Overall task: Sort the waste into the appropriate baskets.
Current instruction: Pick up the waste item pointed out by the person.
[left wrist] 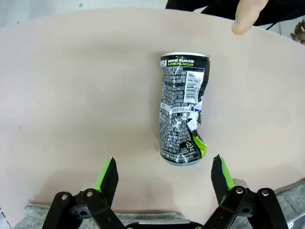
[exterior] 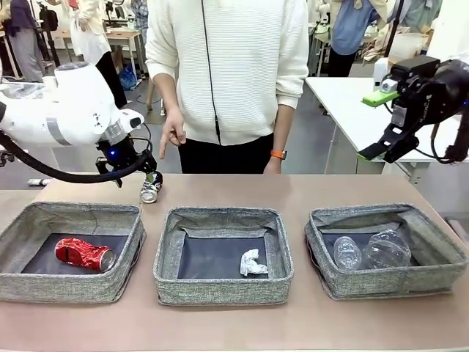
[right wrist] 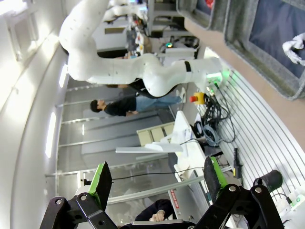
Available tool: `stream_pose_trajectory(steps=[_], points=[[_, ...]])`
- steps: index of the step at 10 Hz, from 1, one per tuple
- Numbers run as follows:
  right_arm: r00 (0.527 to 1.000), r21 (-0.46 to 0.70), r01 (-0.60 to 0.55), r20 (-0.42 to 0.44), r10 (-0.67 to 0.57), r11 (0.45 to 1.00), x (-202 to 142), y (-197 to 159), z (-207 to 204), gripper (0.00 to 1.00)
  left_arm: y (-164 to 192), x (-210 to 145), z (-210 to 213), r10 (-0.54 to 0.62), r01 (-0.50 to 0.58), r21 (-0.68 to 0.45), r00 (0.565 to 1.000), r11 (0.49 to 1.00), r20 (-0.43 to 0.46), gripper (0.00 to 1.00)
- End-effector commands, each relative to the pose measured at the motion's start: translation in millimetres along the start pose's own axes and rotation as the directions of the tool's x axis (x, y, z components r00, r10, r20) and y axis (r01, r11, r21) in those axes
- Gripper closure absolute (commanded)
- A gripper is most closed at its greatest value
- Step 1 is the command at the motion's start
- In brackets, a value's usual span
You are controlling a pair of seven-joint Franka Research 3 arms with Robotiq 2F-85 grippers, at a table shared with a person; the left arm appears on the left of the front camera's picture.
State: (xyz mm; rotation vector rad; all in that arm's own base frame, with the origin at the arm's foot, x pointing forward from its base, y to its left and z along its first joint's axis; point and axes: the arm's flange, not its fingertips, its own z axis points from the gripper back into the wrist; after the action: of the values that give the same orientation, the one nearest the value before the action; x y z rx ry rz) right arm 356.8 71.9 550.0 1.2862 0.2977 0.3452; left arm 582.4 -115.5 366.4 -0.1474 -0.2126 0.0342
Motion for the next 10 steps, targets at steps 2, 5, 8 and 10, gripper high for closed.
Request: stream_pose_trajectory(steps=[2, 5, 8, 10], points=[[1.0, 0.014, -0.013, 0.023, 0.013, 1.0, 1, 1, -3, 0.0, -12, 52, -38, -0.005, 0.001, -0.037, 0.996, 0.999, -0.091, 0.0], [1.0, 0.014, -0.013, 0.023, 0.013, 1.0, 1, 1, -3, 0.0, -18, 62, -59, -0.001, -0.003, -0.029, 0.993, 1.0, -0.116, 0.0], [1.0, 0.014, -0.013, 0.023, 0.013, 1.0, 1, 1, -3, 0.0, -18, 62, -64, 0.012, -0.014, -0.015, 0.991, 1.0, -0.132, 0.0], [1.0, 0.014, -0.013, 0.023, 0.013, 1.0, 1, 1, -3, 0.0, -20, 61, -66, 0.018, -0.018, -0.003, 0.991, 1.0, -0.134, 0.0]])
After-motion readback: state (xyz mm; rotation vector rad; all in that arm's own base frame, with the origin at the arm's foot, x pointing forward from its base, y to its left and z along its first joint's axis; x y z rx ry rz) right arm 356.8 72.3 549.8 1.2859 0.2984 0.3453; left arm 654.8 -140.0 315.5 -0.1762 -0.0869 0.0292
